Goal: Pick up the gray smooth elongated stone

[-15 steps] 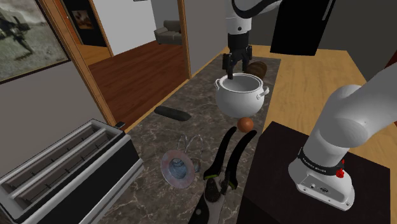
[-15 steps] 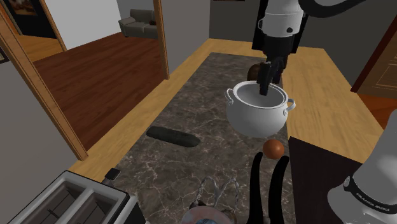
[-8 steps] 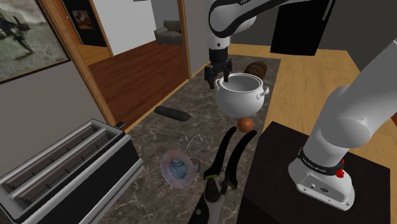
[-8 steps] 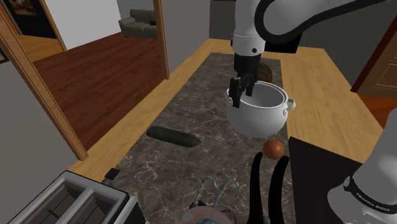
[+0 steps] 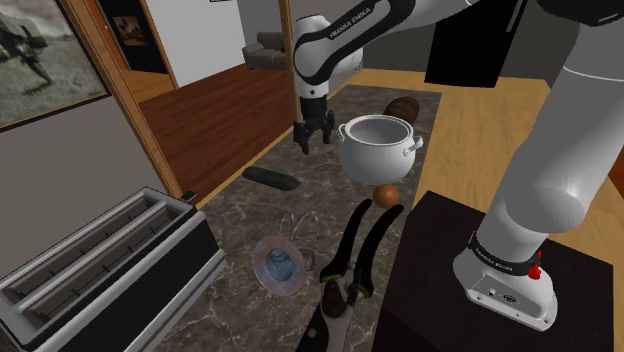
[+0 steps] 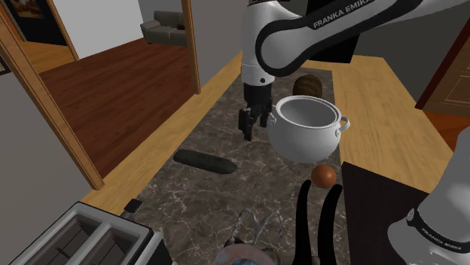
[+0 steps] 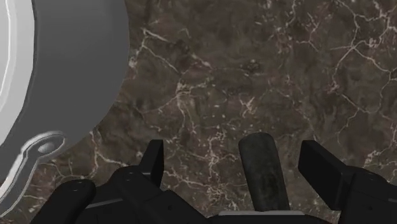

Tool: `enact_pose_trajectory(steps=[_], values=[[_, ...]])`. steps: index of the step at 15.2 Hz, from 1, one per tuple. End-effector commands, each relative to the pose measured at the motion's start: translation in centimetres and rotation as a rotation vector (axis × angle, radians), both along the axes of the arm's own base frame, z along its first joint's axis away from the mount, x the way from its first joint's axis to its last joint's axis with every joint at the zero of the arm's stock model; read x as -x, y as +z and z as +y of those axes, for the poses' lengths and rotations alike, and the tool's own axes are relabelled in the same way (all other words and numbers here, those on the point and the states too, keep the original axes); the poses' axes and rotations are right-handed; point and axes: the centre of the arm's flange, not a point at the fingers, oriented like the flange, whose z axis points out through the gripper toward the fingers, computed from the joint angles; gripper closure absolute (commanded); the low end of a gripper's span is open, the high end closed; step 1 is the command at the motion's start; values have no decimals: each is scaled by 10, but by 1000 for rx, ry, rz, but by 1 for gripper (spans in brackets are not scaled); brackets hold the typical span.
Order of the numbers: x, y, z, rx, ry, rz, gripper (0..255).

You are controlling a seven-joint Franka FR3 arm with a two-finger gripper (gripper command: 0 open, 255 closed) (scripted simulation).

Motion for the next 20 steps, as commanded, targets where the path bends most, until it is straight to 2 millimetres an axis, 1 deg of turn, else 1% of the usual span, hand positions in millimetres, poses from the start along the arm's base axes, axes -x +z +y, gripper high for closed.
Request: enact_pose_trajectory(steps=[1, 13, 14, 20], values=[[-21, -16, 8, -11, 13, -2, 0], [-134, -97, 75, -78, 94, -11, 0], [-136, -98, 77, -79, 95, -12, 0], [-136, -130, 77, -79, 95, -12, 0]])
